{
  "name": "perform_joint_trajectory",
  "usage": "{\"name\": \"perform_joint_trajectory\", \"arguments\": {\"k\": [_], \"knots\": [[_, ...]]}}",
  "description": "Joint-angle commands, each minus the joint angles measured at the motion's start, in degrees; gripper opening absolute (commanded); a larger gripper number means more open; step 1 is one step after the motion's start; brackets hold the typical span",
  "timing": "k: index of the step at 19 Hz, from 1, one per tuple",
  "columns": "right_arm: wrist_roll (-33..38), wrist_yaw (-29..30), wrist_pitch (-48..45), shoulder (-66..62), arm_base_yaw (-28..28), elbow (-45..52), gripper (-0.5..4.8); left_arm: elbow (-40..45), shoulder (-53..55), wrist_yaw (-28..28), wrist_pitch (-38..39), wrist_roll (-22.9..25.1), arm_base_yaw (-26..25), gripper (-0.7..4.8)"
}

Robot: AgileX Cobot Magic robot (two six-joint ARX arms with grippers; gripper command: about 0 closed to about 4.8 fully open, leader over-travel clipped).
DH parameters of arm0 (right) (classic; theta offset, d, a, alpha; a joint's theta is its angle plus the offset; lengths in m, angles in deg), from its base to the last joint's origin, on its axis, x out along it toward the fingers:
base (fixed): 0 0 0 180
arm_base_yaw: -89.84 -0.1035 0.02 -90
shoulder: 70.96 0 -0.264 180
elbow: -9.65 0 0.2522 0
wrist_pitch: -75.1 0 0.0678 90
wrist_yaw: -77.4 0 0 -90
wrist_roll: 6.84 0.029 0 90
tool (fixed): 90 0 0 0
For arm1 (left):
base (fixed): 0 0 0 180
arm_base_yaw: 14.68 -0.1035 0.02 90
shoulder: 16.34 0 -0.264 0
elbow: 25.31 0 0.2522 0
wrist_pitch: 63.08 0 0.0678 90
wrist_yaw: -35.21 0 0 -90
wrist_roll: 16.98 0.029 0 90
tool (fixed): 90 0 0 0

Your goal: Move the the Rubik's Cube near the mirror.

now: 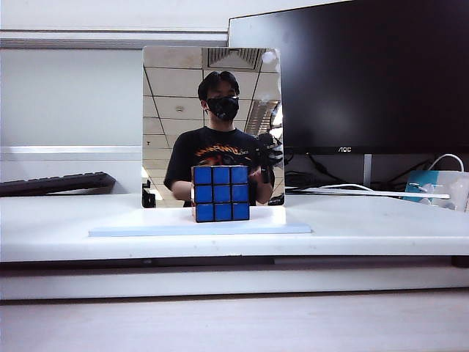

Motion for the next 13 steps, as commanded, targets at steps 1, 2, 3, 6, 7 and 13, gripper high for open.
{"name": "perform_joint_trajectory", "arguments": {"k": [1, 2, 3, 6, 7, 13], "knots": [[0.2, 0.2, 0.8, 0.0, 0.1, -0.1, 0.00, -0.1, 0.0, -0.2, -0.3, 0.2, -0.1, 0.22], [0.2, 0.2, 0.8, 0.0, 0.1, -0.1, 0.00, -0.1, 0.0, -0.2, -0.3, 0.2, -0.1, 0.22], [0.2, 0.2, 0.9, 0.0, 0.1, -0.1, 0.00, -0.1, 0.0, -0.2, -0.3, 0.2, -0.1, 0.22], [-1.9, 1.6, 3.1, 2.3, 6.3, 0.8, 0.00, -0.1, 0.0, -0.2, -0.4, 0.2, -0.1, 0.22], [-0.7, 6.0, 2.8, 3.5, 11.7, 2.6, 0.00, -0.1, 0.0, -0.1, -0.3, 0.2, -0.1, 0.22], [7.3, 20.7, -6.9, 20.0, 39.0, 24.3, 0.00, -0.1, 0.0, -0.3, -0.4, 0.2, -0.1, 0.22]]}}
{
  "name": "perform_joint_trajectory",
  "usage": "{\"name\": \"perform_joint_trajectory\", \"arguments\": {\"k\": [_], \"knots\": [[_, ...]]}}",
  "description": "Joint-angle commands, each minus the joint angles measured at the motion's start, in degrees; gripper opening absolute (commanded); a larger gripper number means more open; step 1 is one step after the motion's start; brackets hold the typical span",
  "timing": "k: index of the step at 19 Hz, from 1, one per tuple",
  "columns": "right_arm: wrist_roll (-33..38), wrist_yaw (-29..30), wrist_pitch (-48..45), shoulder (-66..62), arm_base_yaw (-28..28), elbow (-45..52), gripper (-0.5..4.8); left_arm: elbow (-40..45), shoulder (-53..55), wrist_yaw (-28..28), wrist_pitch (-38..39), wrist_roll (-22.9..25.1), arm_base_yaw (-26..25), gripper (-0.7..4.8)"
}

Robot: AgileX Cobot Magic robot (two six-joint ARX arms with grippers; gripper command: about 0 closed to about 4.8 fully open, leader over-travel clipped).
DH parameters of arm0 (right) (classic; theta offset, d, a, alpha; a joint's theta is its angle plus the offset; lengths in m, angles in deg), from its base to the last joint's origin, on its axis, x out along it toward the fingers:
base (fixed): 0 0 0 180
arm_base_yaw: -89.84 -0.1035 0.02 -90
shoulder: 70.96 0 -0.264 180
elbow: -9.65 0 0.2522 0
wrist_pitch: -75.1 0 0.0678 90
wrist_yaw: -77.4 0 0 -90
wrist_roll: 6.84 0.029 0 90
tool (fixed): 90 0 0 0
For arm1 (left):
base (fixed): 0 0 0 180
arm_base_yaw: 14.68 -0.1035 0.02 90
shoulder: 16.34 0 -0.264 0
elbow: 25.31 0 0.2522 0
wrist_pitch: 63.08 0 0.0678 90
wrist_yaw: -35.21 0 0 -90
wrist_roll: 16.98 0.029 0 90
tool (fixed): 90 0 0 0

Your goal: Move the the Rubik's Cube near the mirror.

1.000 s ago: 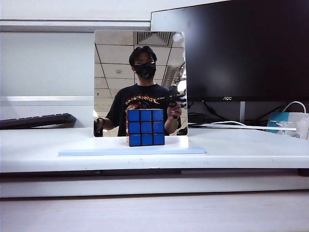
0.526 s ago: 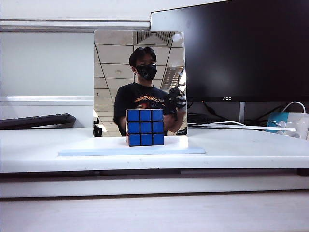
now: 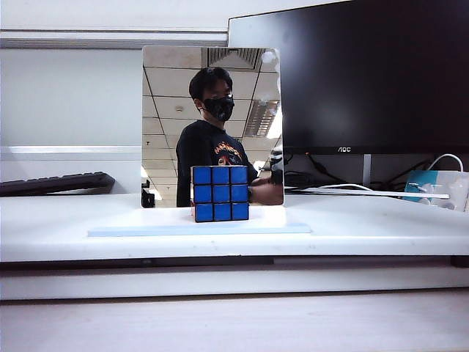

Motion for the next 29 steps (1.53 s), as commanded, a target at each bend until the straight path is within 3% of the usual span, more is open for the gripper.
{"name": "perform_joint_trajectory", "arguments": {"k": [1, 8, 29], "knots": [[2.8, 4.2, -3.7, 7.5, 6.7, 7.7, 0.00, -0.1, 0.0, -0.3, -0.3, 0.2, -0.1, 0.22], [2.9, 4.2, -4.2, 11.4, 6.8, 16.1, 0.00, -0.1, 0.0, -0.3, -0.3, 0.2, -0.1, 0.22], [2.6, 4.1, -6.9, 11.3, 6.9, 16.4, 0.00, -0.1, 0.0, -0.3, -0.3, 0.2, -0.1, 0.22]]}}
